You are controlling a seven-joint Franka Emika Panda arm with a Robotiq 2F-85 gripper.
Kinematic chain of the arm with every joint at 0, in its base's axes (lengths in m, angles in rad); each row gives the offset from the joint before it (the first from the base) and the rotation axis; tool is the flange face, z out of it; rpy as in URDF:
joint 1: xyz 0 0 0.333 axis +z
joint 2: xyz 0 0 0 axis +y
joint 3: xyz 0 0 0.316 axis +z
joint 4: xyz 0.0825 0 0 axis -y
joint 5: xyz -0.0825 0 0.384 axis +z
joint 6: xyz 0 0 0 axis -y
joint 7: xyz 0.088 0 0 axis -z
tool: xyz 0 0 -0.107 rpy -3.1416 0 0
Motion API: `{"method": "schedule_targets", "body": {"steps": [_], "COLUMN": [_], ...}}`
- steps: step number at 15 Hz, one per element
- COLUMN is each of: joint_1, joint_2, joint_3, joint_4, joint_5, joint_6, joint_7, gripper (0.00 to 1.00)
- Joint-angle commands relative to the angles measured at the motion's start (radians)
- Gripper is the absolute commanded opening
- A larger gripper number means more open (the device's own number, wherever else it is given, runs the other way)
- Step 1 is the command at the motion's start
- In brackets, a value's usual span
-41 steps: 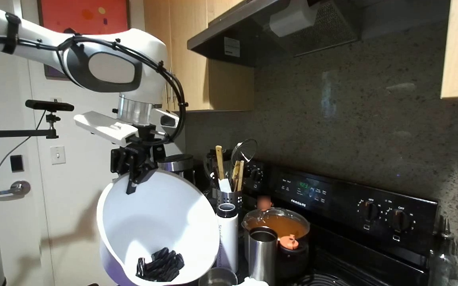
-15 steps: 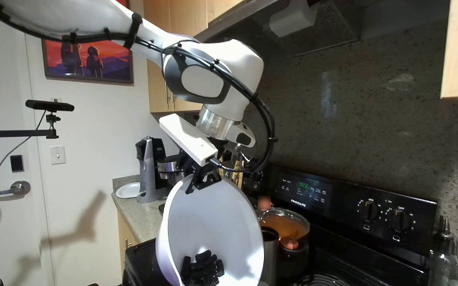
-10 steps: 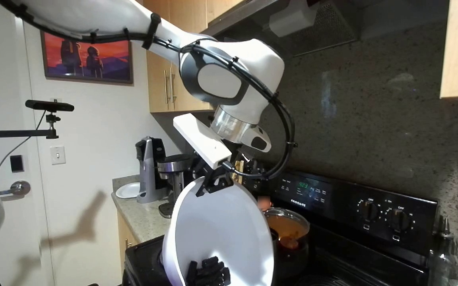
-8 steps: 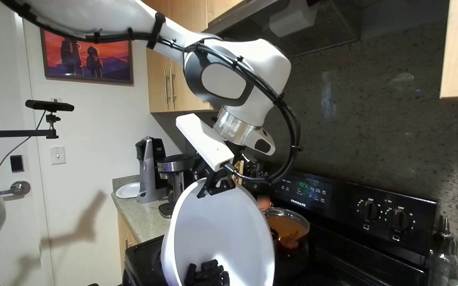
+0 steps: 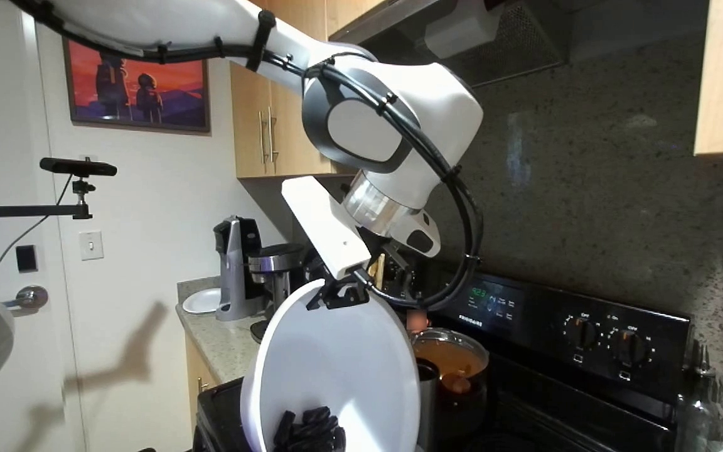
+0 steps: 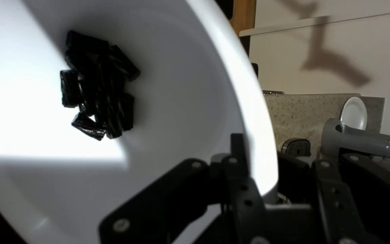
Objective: Pick up the white dish from the stove, pour some some of its contents in the bowl and put the back on the stove.
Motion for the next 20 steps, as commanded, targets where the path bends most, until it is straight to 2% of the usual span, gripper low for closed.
{"method": "schedule_targets", "body": {"steps": [1, 11, 20], "joint_1": [-0.033, -0.121, -0.183], "joint_2": [0.046, 0.134, 0.188], "joint_3": [-0.013, -0.044, -0.052], "joint_4": [0.06, 0.116, 0.129], "joint_5": [0.052, 0.104, 0.151], "joint_6": [-0.077, -0.207, -0.271], "joint_7": [-0.051, -0.21, -0.366], "gripper": [0.02, 0.02, 0.02]}}
